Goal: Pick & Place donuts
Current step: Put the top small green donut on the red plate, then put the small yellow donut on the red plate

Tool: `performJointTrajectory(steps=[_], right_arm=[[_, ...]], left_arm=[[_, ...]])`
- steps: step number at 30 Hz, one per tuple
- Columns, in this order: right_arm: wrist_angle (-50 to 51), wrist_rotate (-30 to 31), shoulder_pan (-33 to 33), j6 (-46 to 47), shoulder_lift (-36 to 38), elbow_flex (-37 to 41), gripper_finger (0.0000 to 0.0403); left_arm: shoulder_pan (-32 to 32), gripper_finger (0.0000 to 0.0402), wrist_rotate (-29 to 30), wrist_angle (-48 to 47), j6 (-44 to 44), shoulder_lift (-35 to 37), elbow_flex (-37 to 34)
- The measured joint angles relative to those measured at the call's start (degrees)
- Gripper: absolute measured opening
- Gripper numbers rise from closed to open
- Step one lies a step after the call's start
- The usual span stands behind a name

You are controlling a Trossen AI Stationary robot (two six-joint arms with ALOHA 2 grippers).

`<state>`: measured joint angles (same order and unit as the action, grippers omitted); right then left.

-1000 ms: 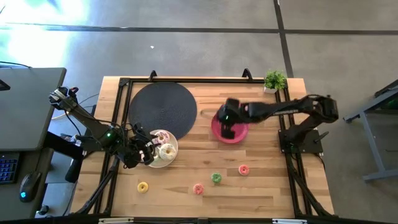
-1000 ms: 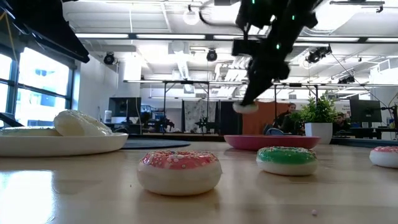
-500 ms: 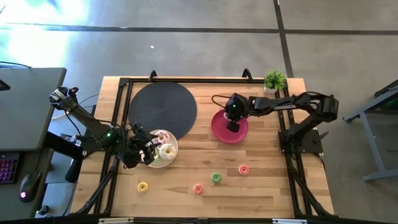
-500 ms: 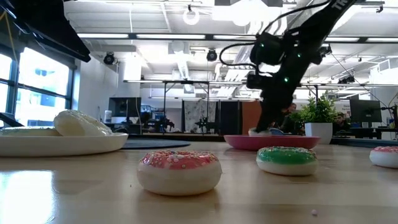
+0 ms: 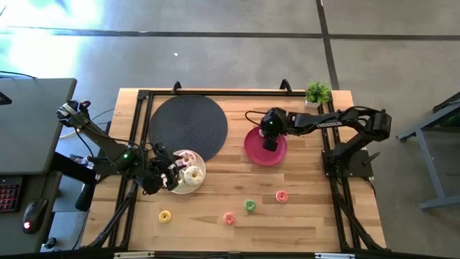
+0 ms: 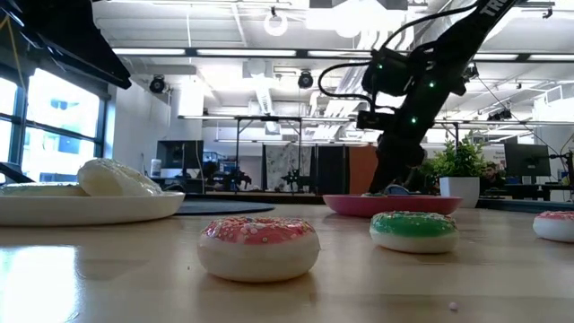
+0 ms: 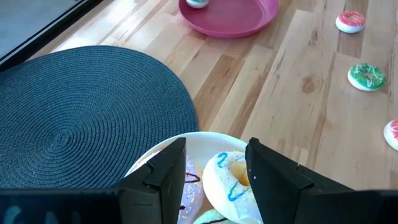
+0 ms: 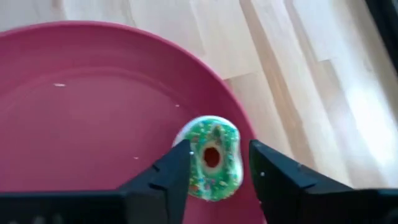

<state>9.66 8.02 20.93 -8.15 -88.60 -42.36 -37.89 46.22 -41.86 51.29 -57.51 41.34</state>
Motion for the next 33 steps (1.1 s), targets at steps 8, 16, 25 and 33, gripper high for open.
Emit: performJointTrajectory(steps=[8,16,25,33], right_arm=[[8.54,1.03,-3.92,-1.02,0.16,-5.67,0.0187],[8.82,-6.85,-12.97,-0.87,0.22,-13.02,0.0188],[4.4,-3.79,-20.91,-0.89,0.22,-13.41,0.0188],[4.56,-1.81,-22.27,0.14,0.22,-13.41,0.0188]], left_arm=[[0.02,0.0159,-2.77,0.99,-0.91,-0.01,0.0],[0.0,0.0159,-21.32,13.64,-12.26,-1.83,0.0],[-0.15,0.0159,-46.83,15.24,-2.8,-11.52,0.0],[-1.95,0.0159,-60.49,10.98,3.65,-20.43,-0.03]])
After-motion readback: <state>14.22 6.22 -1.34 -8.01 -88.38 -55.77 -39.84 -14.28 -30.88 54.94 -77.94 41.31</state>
